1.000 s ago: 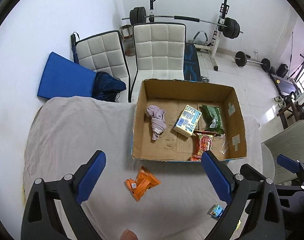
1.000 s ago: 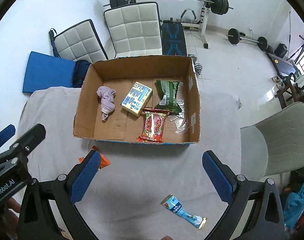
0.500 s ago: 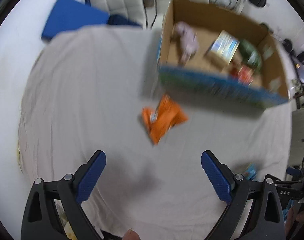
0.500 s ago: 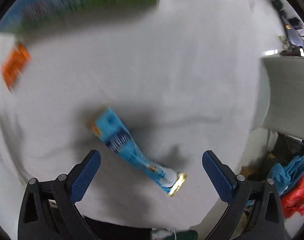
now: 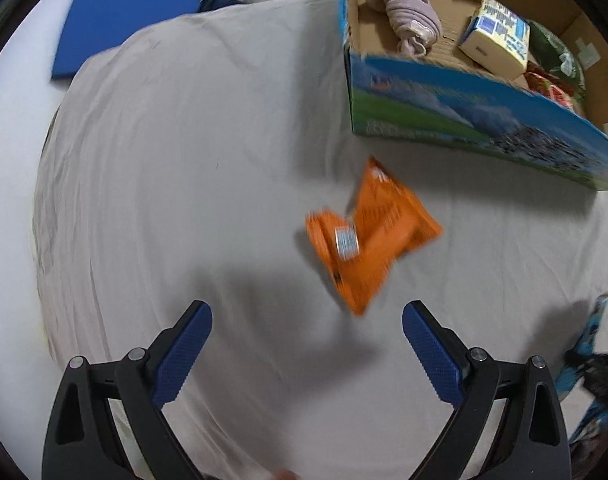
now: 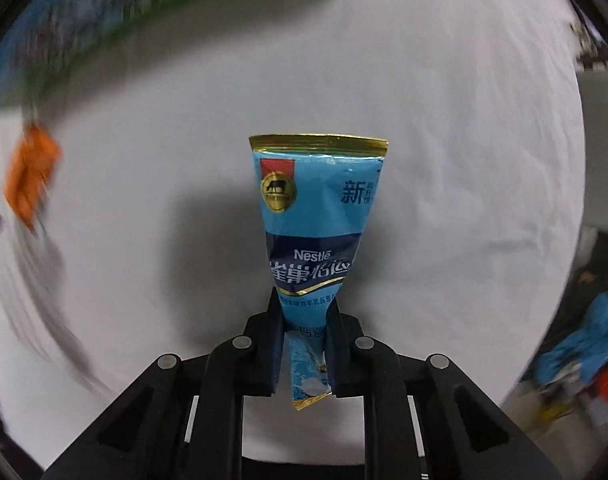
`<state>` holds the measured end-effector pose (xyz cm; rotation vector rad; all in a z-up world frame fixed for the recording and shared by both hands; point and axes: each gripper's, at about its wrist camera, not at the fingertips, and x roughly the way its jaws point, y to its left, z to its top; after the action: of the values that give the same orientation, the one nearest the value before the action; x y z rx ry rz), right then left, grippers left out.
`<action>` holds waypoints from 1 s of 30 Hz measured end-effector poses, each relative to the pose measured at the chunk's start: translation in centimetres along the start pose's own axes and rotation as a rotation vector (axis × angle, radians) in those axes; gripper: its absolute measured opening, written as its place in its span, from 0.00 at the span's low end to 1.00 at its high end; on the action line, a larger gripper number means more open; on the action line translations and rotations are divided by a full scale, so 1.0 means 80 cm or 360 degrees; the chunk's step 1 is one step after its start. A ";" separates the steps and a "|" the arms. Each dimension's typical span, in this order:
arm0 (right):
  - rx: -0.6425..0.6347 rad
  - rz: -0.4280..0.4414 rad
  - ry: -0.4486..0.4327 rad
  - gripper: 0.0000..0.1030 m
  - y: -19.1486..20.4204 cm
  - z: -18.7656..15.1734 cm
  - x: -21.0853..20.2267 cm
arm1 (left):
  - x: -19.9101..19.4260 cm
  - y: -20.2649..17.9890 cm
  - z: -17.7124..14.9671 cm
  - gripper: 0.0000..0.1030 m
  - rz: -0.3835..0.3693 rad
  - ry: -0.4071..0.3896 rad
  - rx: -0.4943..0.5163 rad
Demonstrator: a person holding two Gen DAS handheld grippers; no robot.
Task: Organize soft objects
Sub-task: 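Grasp the orange snack bag with left tool while right tool grasps blue pouch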
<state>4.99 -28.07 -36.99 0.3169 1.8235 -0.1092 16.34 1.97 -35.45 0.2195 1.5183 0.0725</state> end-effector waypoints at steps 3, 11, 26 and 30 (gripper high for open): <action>0.0094 0.0069 -0.0006 0.18 0.004 0.022 -0.002 | 0.021 -0.012 0.026 0.95 0.0016 0.0048 0.0129; 0.0117 0.0072 0.0046 0.40 0.013 0.036 0.010 | 0.074 -0.067 0.038 0.92 -0.0030 0.0163 0.0472; 0.0071 0.0060 0.0018 0.58 0.000 0.012 0.001 | 0.093 -0.062 -0.036 0.57 -0.0409 0.0400 -0.0162; 0.0110 0.0052 0.0052 0.48 -0.006 0.007 0.019 | 0.093 -0.082 -0.048 0.55 -0.0325 0.0375 -0.0053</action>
<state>5.01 -28.44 -38.66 0.3991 1.8486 -0.1452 12.33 -2.69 -44.15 0.0283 1.7650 -0.0403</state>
